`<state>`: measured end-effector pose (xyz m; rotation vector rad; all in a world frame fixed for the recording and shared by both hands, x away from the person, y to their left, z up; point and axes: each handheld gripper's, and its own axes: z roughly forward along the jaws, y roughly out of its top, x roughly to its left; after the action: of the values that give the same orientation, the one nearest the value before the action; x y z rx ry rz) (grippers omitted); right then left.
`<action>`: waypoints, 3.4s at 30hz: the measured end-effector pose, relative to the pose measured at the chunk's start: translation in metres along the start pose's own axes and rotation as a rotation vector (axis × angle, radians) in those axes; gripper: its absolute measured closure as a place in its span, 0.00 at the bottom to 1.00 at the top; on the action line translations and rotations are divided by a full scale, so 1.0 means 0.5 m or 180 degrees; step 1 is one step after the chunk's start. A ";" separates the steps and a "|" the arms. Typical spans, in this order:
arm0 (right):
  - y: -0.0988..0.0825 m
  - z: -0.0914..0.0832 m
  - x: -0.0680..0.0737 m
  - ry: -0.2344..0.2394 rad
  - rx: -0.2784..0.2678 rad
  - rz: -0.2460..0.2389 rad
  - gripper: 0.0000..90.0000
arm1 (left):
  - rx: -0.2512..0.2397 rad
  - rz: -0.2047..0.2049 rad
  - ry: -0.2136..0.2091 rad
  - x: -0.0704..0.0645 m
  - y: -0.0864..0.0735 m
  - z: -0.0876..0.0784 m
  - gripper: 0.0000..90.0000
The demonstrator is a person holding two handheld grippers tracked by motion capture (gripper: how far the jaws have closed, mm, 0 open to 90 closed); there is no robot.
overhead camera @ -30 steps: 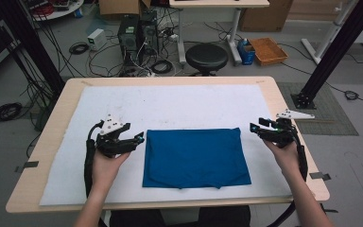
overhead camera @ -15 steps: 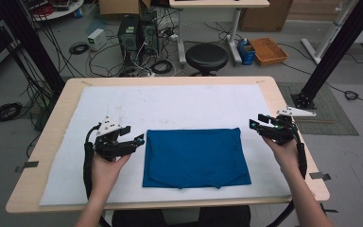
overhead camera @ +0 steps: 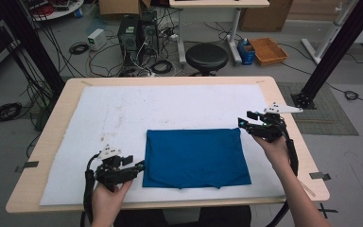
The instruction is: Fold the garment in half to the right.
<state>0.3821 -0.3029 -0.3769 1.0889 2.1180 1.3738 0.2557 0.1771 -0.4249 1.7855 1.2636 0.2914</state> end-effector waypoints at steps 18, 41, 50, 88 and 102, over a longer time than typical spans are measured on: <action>0.030 0.069 0.077 0.0197 0.0094 -0.0215 0.51 | 0.0243 -0.0134 0.0166 -0.041 -0.040 0.039 0.60; 0.051 0.154 0.175 0.0483 0.0246 -0.0481 0.51 | 0.0213 -0.0043 0.0360 -0.064 -0.046 0.049 0.73; 0.083 0.221 0.240 0.0644 0.0385 -0.0679 0.64 | 0.0198 -0.0010 0.0308 -0.073 -0.046 0.057 0.90; 0.086 0.526 0.410 0.0707 0.1329 -0.0689 0.96 | 0.0207 -0.0001 0.0226 -0.064 -0.046 0.055 0.91; 0.132 0.451 0.386 0.0915 0.0953 -0.0561 0.97 | 0.0015 0.0166 0.0119 -0.093 -0.023 0.029 0.95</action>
<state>0.4404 -0.0053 -0.4014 0.8189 2.6247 1.2170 0.2367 0.1312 -0.4287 1.8269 1.2460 0.3530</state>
